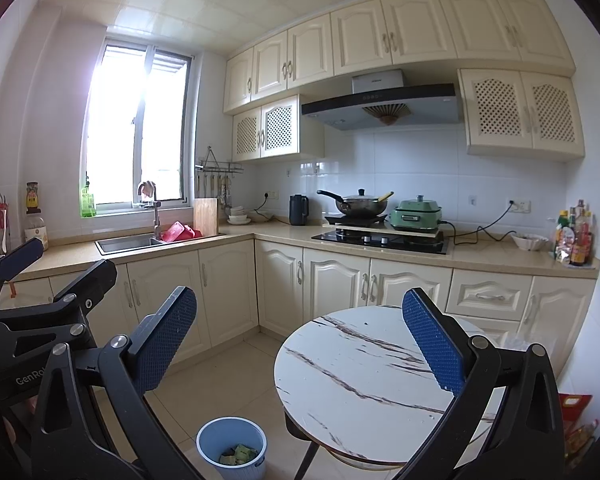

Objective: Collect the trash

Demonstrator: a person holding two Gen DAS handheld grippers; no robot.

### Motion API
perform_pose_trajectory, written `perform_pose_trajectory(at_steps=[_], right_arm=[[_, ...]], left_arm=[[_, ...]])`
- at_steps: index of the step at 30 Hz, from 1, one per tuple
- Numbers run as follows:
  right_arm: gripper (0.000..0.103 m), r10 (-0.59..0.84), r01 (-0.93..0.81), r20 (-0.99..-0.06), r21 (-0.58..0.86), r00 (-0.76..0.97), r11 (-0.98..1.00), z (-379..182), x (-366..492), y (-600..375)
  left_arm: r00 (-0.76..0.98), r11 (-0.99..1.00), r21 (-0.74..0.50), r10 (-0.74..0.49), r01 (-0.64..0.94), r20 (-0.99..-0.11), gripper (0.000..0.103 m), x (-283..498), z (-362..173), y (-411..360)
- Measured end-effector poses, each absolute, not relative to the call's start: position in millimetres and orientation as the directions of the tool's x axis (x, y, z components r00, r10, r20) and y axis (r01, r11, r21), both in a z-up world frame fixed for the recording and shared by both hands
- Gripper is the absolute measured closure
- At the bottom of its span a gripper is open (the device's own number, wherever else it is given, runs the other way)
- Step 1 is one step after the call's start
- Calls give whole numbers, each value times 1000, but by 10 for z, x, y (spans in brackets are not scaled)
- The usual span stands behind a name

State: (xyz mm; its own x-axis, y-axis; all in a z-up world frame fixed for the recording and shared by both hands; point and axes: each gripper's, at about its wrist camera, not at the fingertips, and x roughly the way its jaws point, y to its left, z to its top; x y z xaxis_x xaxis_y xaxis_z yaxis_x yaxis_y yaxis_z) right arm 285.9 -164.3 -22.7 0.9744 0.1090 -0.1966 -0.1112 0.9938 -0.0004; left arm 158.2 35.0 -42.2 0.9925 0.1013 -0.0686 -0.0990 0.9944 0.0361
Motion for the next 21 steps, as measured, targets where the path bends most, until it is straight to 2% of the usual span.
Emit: perform_pose_trajectory(at_steps=[21], right_arm=[[0,107,-109,-197,3,974,994,-228,2844,-1657]], left_arm=[[993,995,42,97,-95,-70,1,1605,-334,443]])
